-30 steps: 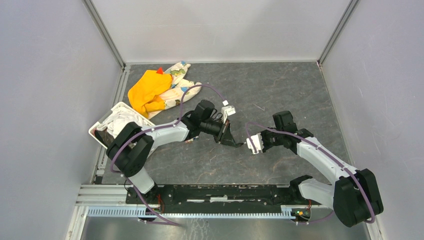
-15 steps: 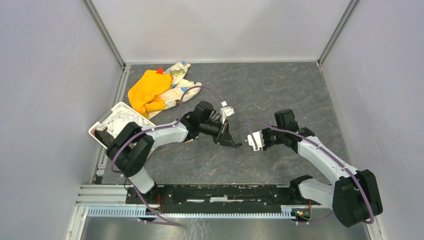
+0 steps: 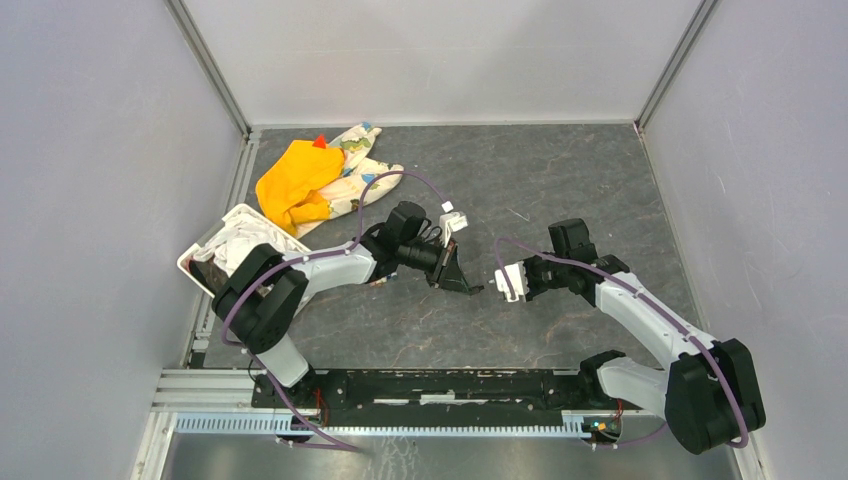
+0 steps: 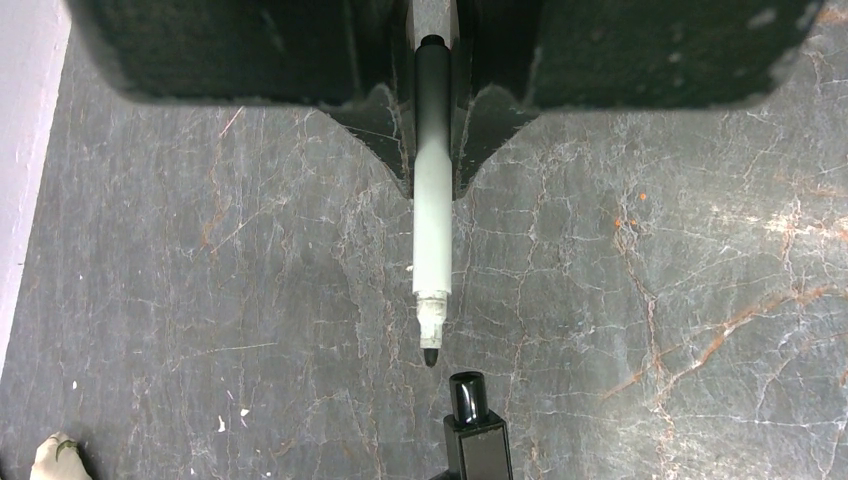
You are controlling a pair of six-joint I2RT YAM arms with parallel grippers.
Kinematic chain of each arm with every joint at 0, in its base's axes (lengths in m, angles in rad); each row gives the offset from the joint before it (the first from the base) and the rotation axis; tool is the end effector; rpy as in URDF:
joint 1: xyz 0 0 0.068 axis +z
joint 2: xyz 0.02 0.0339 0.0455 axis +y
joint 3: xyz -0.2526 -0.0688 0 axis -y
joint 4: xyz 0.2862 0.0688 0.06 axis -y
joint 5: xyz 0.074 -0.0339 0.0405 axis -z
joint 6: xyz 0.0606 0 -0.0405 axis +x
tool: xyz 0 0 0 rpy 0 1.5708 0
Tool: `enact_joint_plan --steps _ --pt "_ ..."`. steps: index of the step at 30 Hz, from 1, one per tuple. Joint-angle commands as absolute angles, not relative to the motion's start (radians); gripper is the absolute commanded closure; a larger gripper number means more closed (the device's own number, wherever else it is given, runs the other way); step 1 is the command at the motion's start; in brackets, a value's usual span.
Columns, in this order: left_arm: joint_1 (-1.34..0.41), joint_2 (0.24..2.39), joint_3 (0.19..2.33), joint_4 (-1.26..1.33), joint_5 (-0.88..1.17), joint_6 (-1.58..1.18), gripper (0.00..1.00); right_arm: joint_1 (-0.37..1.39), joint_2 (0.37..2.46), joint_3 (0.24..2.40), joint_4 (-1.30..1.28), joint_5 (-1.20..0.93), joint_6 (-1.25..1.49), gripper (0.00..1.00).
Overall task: Insert the pens into the pen caps
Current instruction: Insert the pen cap onto the pen.
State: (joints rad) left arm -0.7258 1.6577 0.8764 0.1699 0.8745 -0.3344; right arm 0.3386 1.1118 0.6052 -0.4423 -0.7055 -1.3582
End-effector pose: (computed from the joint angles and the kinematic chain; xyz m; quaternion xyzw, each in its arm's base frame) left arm 0.2532 -0.2869 0.1414 0.3480 0.7503 -0.5355 0.1708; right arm 0.2298 0.1226 0.1559 -0.7402 0.5114 0.1470 0.4111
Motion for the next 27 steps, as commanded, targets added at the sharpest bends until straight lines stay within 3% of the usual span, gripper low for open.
enact_joint_plan --steps 1,27 --pt "-0.723 1.628 0.888 0.214 0.91 -0.374 0.98 0.348 1.118 0.629 -0.441 -0.704 -1.367 1.0" --pt "-0.723 1.627 0.88 0.261 0.928 -0.402 0.98 0.374 1.132 0.632 -0.453 -0.673 -1.38 1.0"
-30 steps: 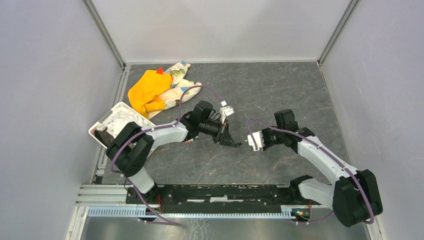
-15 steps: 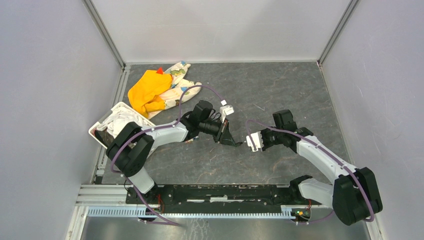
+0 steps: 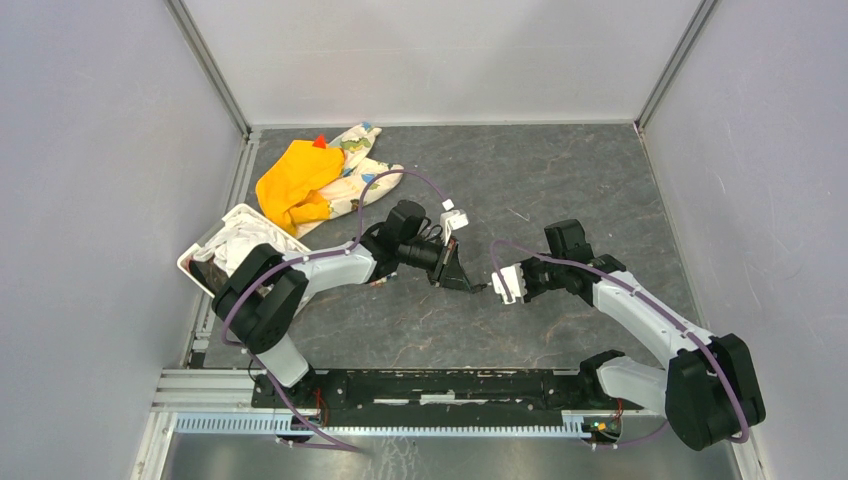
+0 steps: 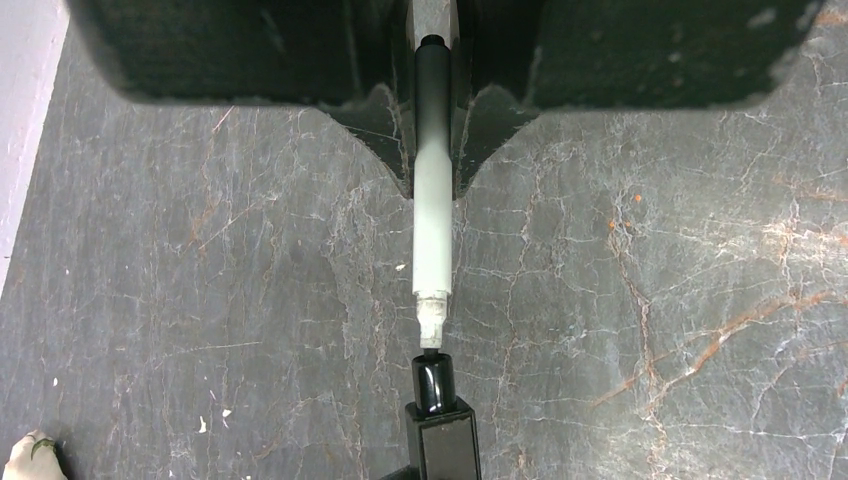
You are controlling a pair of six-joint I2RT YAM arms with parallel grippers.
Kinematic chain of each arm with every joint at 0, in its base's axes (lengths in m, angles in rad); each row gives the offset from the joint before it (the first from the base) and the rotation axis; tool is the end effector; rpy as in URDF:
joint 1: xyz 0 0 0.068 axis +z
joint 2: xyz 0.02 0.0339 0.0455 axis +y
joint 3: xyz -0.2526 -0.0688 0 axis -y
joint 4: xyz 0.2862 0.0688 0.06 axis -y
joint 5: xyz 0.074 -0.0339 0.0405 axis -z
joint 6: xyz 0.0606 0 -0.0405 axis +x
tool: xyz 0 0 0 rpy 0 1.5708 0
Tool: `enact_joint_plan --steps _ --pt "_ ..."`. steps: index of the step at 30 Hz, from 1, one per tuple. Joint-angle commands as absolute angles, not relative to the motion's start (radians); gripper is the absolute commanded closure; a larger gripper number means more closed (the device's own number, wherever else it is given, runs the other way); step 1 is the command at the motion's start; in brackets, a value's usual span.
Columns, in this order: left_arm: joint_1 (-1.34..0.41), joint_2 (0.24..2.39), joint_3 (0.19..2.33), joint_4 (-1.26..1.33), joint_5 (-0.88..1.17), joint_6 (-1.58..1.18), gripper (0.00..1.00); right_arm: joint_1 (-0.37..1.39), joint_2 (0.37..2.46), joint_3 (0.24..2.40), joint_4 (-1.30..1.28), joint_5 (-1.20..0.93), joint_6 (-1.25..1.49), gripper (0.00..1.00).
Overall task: Insert the pens into the pen caps
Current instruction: Insert the pen cap onto the pen.
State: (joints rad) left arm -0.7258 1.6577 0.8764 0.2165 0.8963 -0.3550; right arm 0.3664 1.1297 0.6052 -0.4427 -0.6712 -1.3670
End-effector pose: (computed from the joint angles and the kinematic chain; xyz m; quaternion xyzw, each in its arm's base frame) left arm 0.2542 -0.2889 0.1463 0.3509 0.7376 -0.5491 0.1772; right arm 0.2282 0.1279 0.1505 -0.7505 0.5090 0.1413 0.3971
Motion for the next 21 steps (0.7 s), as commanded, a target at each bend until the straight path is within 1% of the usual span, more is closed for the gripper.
enact_joint_plan --steps 1,10,17,21 --pt "-0.722 1.63 0.88 0.261 0.928 -0.403 0.98 0.374 1.132 0.632 -0.454 -0.673 -1.382 1.0" --pt "-0.723 1.655 0.892 0.251 0.942 -0.413 0.98 0.382 1.124 0.627 -0.473 -0.684 -1.421 1.0" --pt "-0.723 1.715 0.959 0.115 0.985 -0.367 0.98 0.403 1.122 0.622 -0.472 -0.666 -1.432 1.0" --pt "-0.724 1.734 0.982 0.085 0.987 -0.359 0.98 0.414 1.126 0.621 -0.468 -0.663 -1.428 1.0"
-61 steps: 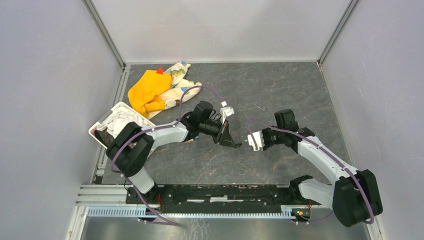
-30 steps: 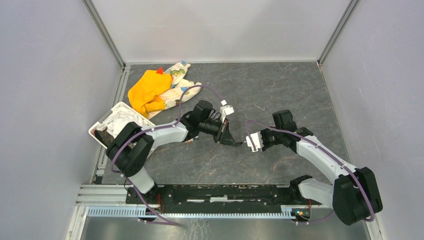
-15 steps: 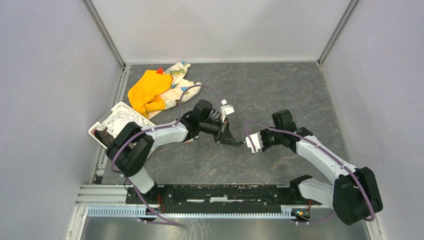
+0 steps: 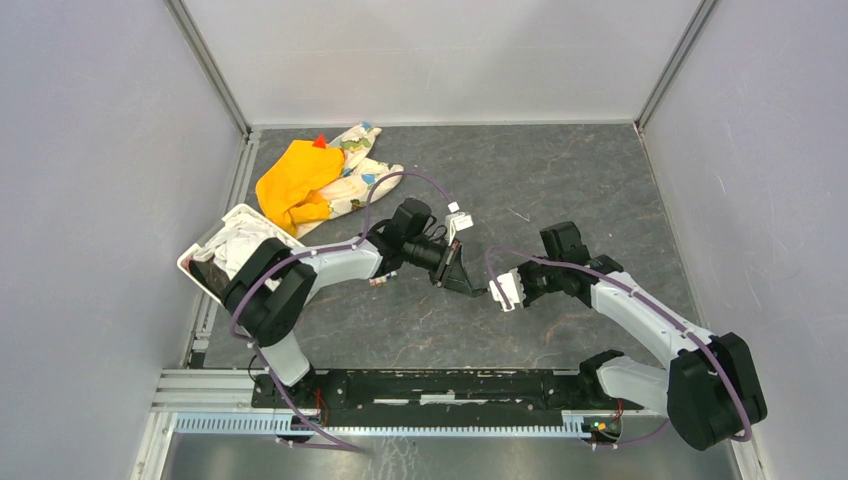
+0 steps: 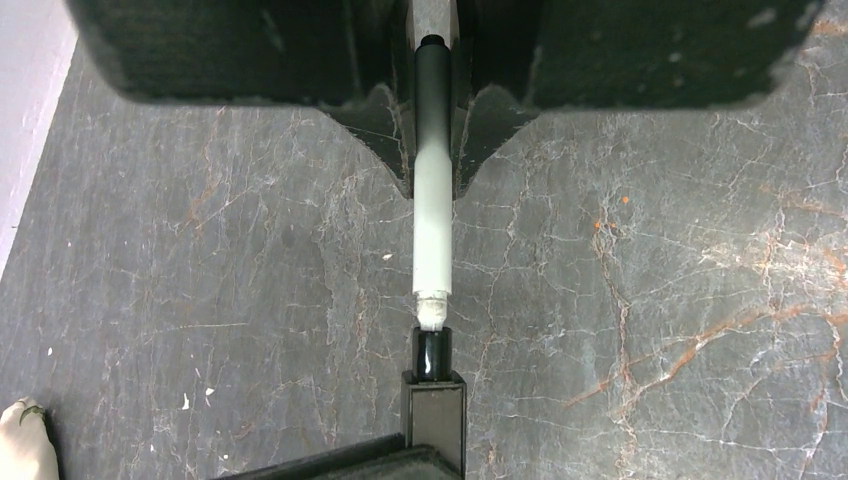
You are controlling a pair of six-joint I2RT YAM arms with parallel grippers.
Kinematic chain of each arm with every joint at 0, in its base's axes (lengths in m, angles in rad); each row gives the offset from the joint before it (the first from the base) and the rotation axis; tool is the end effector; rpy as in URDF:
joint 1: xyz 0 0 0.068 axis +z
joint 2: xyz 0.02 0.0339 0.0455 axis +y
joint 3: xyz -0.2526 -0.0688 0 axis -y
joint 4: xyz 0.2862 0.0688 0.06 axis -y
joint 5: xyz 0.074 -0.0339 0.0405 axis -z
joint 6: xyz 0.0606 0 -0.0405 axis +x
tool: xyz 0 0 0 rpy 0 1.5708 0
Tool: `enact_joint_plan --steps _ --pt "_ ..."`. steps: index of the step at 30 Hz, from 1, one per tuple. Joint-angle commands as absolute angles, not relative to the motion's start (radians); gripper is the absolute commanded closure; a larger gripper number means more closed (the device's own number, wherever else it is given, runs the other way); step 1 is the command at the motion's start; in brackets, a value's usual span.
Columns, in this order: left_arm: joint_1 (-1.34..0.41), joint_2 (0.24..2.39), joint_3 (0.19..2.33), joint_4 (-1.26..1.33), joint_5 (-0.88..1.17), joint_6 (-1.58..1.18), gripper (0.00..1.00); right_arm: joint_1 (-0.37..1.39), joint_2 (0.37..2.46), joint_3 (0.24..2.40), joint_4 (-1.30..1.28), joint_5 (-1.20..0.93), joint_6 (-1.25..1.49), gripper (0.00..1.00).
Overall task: Insert the pens into the pen caps
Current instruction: Insert the pen cap onto the pen, then press the pen cap onto the pen.
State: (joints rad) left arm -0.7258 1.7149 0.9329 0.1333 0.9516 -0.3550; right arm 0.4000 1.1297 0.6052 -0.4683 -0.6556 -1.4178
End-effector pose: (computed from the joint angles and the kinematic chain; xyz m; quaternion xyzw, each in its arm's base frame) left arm 0.2579 -0.2948 0.1384 0.3470 0.7449 -0.5552 0.1281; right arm 0.2220 0.1340 0.1483 -0.7722 0.4854 0.1380 0.3860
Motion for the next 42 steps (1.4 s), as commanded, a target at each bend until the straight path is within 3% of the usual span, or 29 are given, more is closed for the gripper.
enact_joint_plan --steps 1,17,28,42 --pt "-0.724 1.737 0.986 0.084 0.987 -0.364 0.98 0.419 1.129 0.621 -0.467 -0.661 -1.427 1.0" --pt "-0.723 1.861 1.124 -0.091 0.985 -0.407 0.96 0.476 1.138 0.611 -0.445 -0.637 -1.416 1.0" --pt "-0.723 1.91 1.184 -0.022 0.991 -0.498 0.9 0.477 1.128 0.615 -0.429 -0.722 -1.367 1.0" --pt "-0.665 1.849 1.097 0.18 0.942 -0.633 0.68 0.458 1.158 0.647 -0.452 -0.861 -1.302 1.0"
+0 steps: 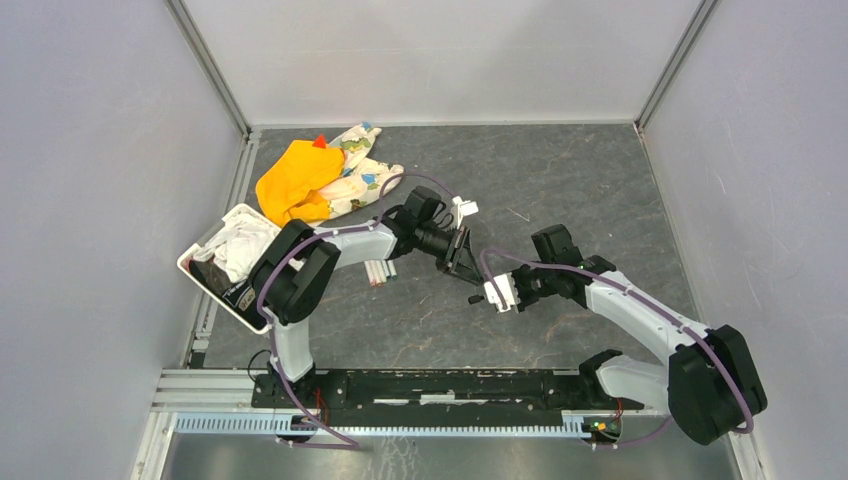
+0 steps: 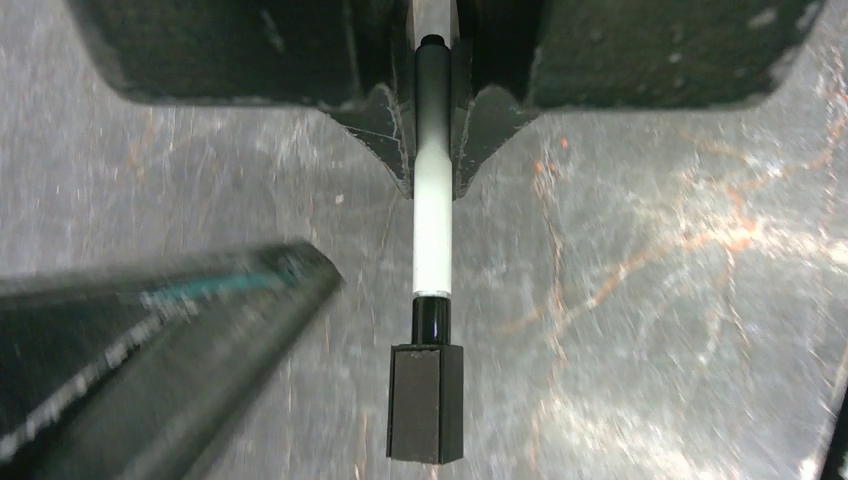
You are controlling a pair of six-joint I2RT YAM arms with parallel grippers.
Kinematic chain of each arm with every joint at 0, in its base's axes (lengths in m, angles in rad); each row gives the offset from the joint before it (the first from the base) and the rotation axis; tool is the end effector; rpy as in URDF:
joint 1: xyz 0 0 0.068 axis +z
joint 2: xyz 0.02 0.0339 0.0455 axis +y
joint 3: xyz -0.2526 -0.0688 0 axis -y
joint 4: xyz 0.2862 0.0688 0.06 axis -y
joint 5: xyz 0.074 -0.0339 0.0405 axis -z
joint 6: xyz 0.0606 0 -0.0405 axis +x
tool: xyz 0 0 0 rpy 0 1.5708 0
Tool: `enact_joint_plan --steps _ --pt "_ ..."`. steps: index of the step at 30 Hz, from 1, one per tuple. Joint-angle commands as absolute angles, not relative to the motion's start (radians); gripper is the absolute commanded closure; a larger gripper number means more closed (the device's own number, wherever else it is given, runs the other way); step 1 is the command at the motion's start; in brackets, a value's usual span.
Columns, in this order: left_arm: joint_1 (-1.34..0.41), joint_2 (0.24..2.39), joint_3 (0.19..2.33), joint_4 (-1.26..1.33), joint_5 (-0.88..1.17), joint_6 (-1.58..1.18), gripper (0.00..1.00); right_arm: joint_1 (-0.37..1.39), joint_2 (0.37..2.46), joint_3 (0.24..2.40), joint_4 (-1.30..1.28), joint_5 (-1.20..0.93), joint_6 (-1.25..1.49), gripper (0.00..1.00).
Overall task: Insert the pens into the pen caps
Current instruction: Press the pen cap onto the pen.
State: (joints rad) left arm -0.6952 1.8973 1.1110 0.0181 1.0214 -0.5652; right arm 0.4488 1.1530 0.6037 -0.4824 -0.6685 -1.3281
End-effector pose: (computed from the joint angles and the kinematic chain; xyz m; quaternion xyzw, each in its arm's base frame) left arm 0.2907 -0.3098 0.1192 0.2427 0.7890 -0.5643 0.0101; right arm 0.2137 0.1446 0.1418 -0.7618 0.5064 0.1791 0.3622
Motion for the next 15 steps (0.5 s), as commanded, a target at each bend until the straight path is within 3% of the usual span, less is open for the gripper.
enact_joint_plan --steps 1,10,15 --pt "-0.661 1.845 1.093 0.182 0.944 -0.634 0.67 0.455 1.16 0.649 -0.452 -0.863 -1.3 1.0" --pt "-0.609 1.771 1.041 0.225 0.923 -0.64 0.58 0.399 1.188 0.663 -0.458 -0.944 -1.257 1.0" --pt "-0.577 1.556 0.904 0.442 0.754 -0.62 0.55 0.355 1.185 0.672 -0.427 -1.086 -1.157 1.0"
